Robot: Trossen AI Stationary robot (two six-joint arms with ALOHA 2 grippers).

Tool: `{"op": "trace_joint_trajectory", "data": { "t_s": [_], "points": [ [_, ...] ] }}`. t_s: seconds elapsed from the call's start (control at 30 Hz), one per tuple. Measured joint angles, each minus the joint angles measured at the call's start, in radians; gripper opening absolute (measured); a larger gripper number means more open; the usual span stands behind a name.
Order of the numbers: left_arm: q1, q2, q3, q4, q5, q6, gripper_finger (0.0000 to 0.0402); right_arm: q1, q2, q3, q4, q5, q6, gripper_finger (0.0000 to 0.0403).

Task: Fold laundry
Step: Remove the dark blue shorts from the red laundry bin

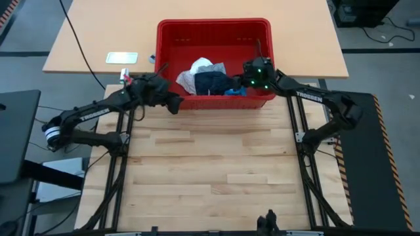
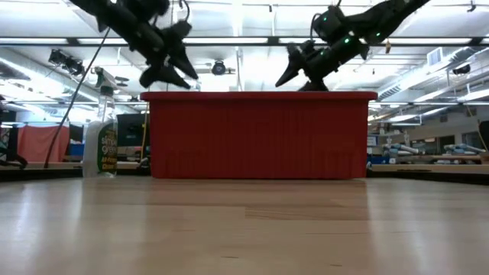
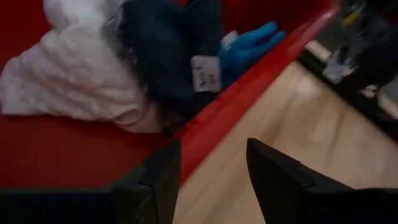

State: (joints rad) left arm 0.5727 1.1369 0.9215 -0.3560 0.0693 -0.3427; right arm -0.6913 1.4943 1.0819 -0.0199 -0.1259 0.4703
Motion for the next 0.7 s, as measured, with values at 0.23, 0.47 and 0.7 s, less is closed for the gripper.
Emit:
{"op": "trace_joint_trajectory", "data": {
  "t_s": [0.23, 0.47, 0.7],
  "points": [
    [0.048, 0.117, 0.004, 0.064, 0.080, 0.078, 0.0183, -0.055, 0.178, 0.176, -0.125, -0.063, -0.088, 0.0327],
    [0.062, 0.140, 0.001, 0.165, 0.090, 0.128, 0.0183, -0.042, 0.340, 0.376, -0.301, -0.224, -0.328, 0.0309],
    [0.079, 0.141, 0.021, 0.147, 0.072, 0.169, 0.0183, -0.037, 0.408, 0.433, -0.335, -0.314, -0.374, 0.0274]
  ]
}}
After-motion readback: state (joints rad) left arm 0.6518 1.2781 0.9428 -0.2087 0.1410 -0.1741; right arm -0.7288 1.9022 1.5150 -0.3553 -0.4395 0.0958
